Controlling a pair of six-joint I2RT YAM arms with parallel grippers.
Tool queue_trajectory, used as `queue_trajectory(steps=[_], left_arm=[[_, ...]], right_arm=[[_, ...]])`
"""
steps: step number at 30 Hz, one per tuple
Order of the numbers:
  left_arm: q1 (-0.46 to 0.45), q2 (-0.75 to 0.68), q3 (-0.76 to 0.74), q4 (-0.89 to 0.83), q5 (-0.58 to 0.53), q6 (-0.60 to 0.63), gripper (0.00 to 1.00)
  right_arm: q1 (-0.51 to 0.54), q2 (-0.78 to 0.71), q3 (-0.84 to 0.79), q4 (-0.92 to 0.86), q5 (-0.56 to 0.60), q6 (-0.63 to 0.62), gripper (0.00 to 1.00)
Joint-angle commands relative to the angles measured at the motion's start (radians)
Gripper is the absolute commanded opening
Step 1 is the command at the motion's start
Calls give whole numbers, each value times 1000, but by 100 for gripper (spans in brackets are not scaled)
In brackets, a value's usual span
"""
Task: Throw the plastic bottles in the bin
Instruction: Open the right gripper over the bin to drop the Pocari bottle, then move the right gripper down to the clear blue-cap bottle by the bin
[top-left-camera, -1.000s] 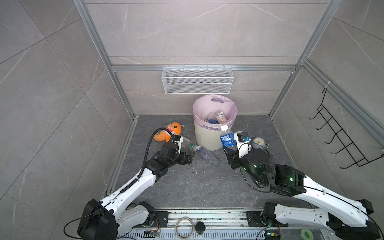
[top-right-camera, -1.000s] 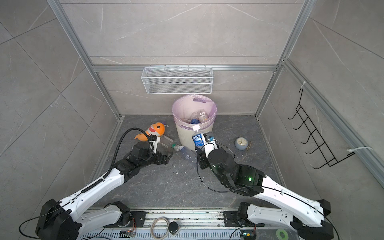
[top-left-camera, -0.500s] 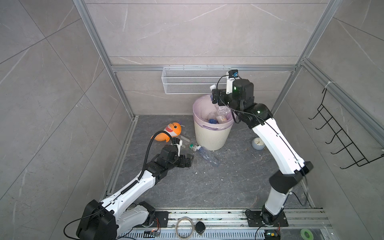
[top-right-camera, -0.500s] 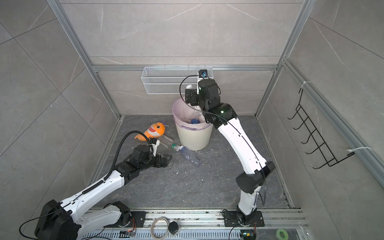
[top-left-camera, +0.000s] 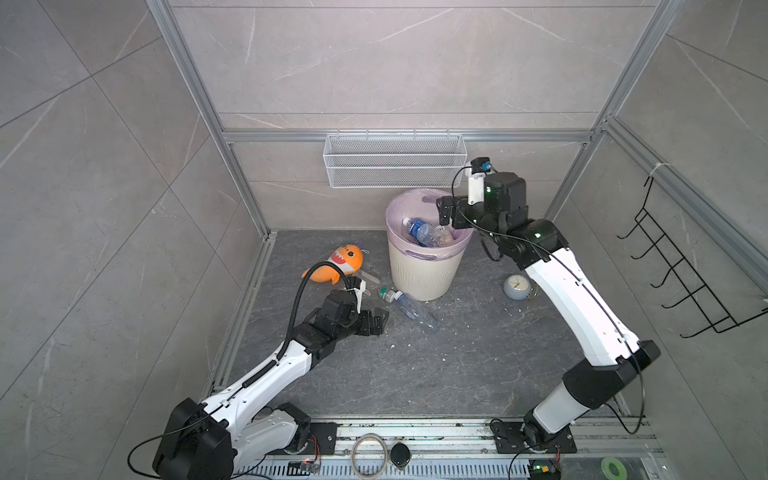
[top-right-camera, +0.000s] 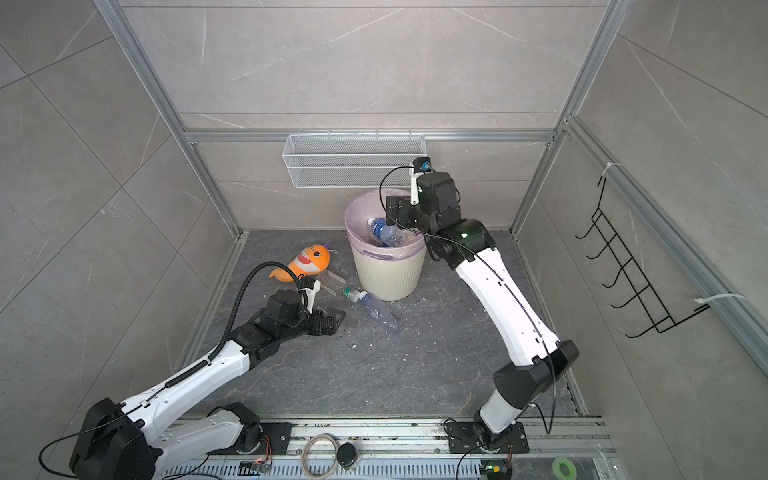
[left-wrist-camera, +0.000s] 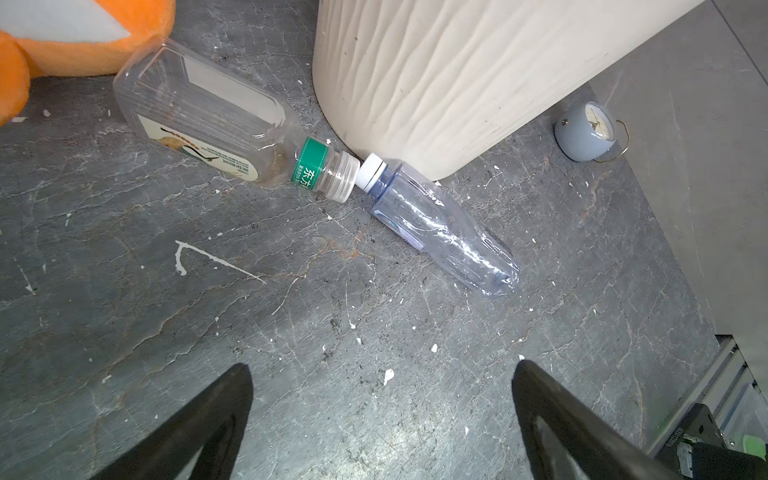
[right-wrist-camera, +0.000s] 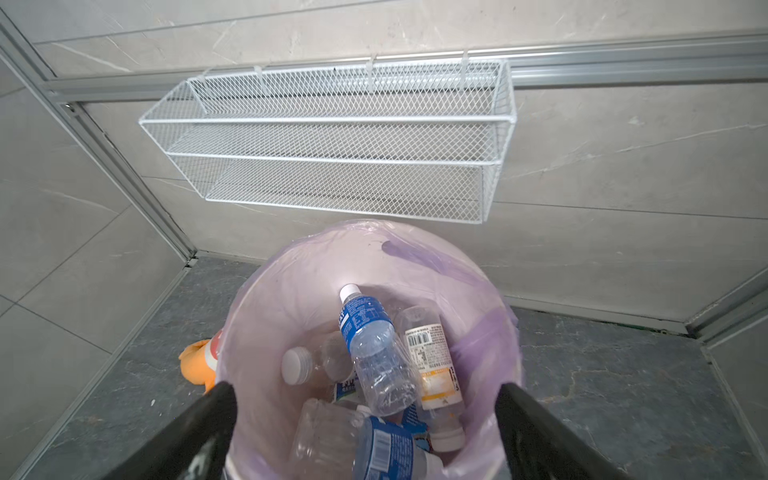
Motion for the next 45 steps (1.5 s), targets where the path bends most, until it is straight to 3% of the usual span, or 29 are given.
queue_trajectory(steps=[1, 10, 24, 34, 45], left_arm=[[-2, 20, 55, 3, -3, -1, 100], [1, 73, 130, -8, -46, 21, 100], [21, 156, 245, 3, -16, 29, 100], [51, 174, 275, 4, 9, 37, 100], [113, 170, 263, 19, 56, 30, 100]], right_arm=[[3, -86, -86, 51, -21, 15, 99], [3, -277, -331, 77, -78, 60, 100], [27, -479, -627, 57, -118, 104, 97], [114, -511, -794, 64, -86, 115, 96], [229, -425, -902, 101, -29, 115, 95]])
